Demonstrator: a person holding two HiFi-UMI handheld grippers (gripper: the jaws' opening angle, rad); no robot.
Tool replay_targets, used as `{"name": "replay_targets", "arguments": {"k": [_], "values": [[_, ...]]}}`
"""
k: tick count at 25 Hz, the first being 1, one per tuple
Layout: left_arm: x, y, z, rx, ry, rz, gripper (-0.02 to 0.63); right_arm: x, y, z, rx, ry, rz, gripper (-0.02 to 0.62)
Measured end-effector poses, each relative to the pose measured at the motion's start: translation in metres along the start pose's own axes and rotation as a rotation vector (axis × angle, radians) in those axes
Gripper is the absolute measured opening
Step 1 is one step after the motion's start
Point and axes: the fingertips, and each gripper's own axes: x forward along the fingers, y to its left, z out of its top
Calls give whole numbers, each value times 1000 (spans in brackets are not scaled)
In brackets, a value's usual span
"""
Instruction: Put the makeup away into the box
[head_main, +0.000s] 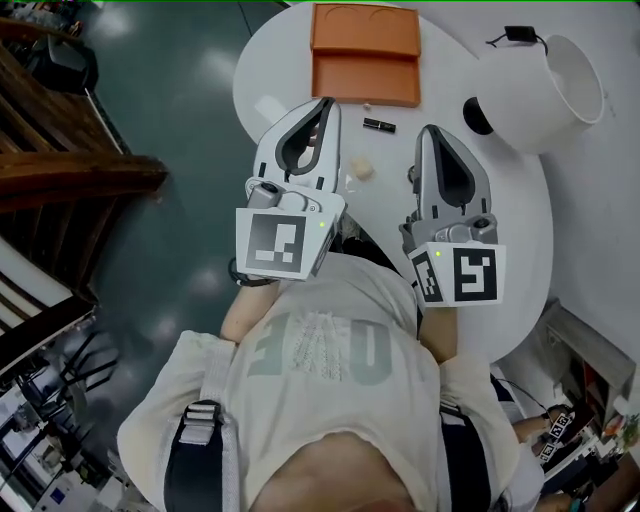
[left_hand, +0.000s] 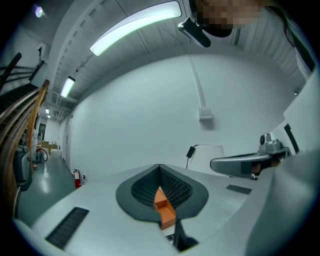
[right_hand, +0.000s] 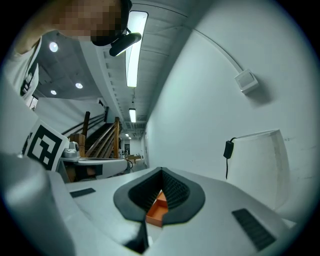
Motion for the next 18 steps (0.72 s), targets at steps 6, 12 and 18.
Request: {"name": "replay_targets", "arguments": {"k": [6, 12, 18], "values": [[16, -4, -7, -4, 15, -38, 6, 13, -7, -10, 6, 29, -10, 5], [24, -15, -60, -94, 197, -168, 51, 20, -10, -25, 20, 73, -3, 5], [16, -42, -170, -148, 494, -347, 284, 15, -12, -48, 34, 150, 2, 5]]}}
